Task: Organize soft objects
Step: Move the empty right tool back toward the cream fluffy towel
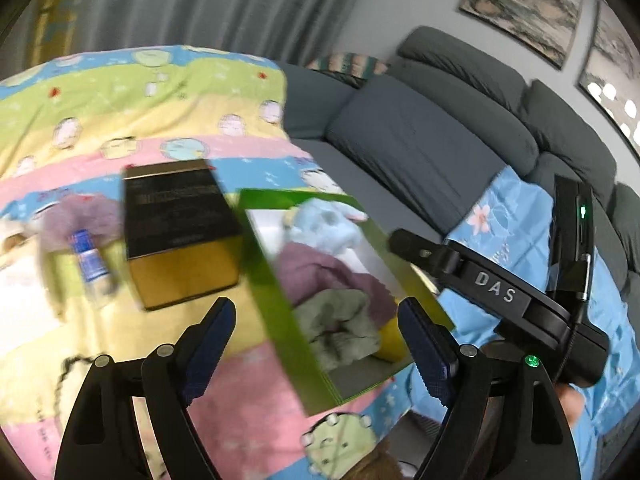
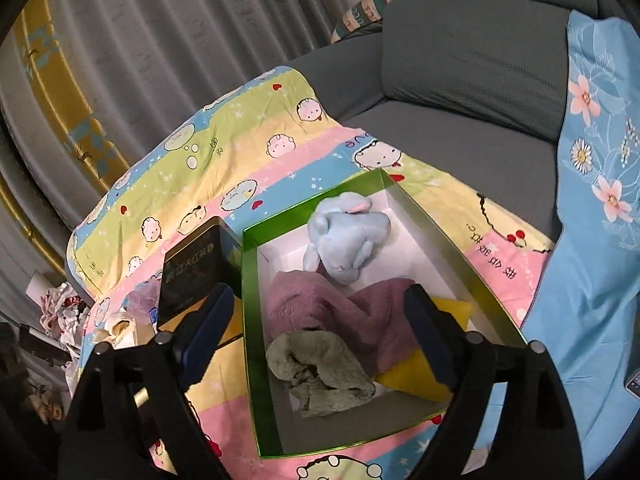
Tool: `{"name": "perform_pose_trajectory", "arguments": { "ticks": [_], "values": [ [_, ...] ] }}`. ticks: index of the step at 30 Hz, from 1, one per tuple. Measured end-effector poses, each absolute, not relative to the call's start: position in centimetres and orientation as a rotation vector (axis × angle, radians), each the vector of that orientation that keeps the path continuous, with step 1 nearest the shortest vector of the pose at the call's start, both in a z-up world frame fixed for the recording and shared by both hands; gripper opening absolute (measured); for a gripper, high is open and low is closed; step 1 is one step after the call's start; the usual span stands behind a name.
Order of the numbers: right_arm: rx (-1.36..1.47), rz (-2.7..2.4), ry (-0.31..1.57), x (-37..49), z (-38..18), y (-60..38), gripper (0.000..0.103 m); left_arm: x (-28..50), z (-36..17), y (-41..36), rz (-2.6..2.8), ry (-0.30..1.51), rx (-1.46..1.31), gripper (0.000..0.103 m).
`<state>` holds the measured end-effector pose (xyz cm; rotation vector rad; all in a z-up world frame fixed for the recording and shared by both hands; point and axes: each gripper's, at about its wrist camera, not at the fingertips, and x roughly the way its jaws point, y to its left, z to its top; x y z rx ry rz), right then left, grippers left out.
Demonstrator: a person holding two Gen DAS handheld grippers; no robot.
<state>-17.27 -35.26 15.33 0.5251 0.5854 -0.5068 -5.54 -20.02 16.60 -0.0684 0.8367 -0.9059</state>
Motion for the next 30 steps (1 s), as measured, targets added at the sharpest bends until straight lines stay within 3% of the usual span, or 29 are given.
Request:
{"name": "perform_pose_trajectory", "arguments": {
  "ticks": [8,21,30],
  "values": [
    [0.446,-0.498,0.577,-16.5,16.4,-32.9,0.095,-3.8,17.2,-9.5,-0.64,0.794,-0.058,0.084],
    [0.277,-0.303,0.663,-11.1,15.4,-24.0,0.095,0.4,13.2,4.7,-0.19,0.831,-0.229,0.084],
    [0.305,-0.008,0.76,-1.9,14.9,-15.6,0.088,1.4,13.0,10.8,-0.051,0.834,-0.34,0.084]
  ]
}}
